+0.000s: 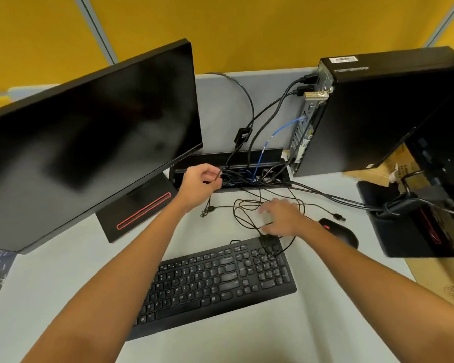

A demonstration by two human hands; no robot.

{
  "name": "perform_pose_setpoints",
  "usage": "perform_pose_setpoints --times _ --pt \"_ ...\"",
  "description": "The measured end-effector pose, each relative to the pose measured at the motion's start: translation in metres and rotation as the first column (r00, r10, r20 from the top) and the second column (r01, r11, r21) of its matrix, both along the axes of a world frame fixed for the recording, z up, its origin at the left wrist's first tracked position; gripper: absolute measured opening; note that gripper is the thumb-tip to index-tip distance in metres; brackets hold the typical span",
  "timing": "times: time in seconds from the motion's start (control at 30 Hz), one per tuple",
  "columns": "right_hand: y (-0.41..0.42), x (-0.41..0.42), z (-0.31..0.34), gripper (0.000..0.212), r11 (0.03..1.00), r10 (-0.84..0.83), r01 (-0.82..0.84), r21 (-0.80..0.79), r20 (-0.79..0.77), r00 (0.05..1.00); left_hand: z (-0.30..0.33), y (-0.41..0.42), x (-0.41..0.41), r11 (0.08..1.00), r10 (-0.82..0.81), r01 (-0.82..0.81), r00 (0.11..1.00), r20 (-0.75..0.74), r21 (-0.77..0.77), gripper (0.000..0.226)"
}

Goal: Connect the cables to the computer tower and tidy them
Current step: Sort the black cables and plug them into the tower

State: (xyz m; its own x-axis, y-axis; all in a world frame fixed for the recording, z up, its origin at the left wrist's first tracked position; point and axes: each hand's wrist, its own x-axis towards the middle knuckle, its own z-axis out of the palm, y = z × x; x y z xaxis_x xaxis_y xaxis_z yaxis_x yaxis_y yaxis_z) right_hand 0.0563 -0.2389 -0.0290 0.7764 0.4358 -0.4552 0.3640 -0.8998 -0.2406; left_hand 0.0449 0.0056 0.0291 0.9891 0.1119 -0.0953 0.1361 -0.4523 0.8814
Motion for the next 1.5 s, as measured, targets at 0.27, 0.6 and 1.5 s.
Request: perform_pose_setpoints --times 0.27,0.6,1.5 --pt "0.010 -0.023 -0.017 0.010 0.941 -0.270 0.264 0.212 -0.002 0.963 -0.020 -0.013 0.000 1.000 0.017 -0.018 0.990 -0.142 -0.012 0.051" --pt "-0.032 0.018 0.024 0.019 0.625 -0.715 0.582 0.520 0.081 0.694 -0.091 -0.022 -0.048 0.793 -0.277 0.572 0.646 -0.711 0.211 0.134" --pt "-0.080 0.020 -0.040 0.037 0.961 -0.275 0.275 -0.001 0.055 0.960 -0.106 -0.094 -0.116 0.422 -0.289 0.659 0.749 -0.596 0.623 0.164"
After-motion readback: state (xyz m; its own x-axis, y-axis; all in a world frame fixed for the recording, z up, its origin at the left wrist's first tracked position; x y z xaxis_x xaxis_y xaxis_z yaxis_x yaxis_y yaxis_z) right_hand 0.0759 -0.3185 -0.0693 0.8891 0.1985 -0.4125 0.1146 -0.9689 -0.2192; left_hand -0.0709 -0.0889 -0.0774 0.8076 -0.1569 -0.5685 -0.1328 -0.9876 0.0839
